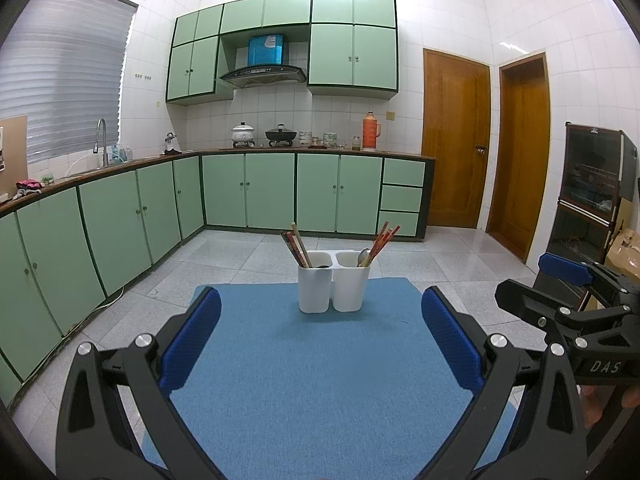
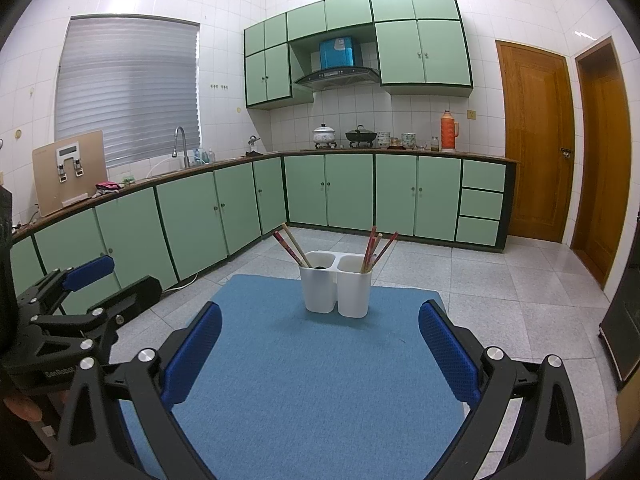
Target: Organize utensils
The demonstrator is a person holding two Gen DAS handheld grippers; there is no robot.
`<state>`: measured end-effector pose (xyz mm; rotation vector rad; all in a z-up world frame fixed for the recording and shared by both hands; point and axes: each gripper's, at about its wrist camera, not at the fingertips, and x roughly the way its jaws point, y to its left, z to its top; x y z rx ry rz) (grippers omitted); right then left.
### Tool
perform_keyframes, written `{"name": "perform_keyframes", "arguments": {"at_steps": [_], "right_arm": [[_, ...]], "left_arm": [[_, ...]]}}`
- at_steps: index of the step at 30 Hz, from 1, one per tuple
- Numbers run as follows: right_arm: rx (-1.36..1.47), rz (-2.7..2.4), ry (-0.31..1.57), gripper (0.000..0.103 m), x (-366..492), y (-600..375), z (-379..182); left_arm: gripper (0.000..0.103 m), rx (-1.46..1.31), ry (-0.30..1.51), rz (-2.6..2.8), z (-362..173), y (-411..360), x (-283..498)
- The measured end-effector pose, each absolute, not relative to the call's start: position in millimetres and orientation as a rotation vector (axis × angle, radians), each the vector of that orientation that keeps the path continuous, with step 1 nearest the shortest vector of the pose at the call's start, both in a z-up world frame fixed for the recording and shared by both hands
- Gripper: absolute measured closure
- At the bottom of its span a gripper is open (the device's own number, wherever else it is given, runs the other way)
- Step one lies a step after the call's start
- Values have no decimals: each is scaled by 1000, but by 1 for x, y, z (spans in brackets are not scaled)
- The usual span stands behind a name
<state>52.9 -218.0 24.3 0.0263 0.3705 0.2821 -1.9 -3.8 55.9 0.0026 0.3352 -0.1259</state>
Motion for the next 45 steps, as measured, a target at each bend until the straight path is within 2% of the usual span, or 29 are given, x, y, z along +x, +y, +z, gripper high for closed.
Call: {"name": "perform_keyframes", "arguments": {"at_steps": [45], "right_arm": [[25, 282, 372, 6, 52, -217, 24]], "left_arm": [[6, -5, 333, -114, 59, 5, -7]]}}
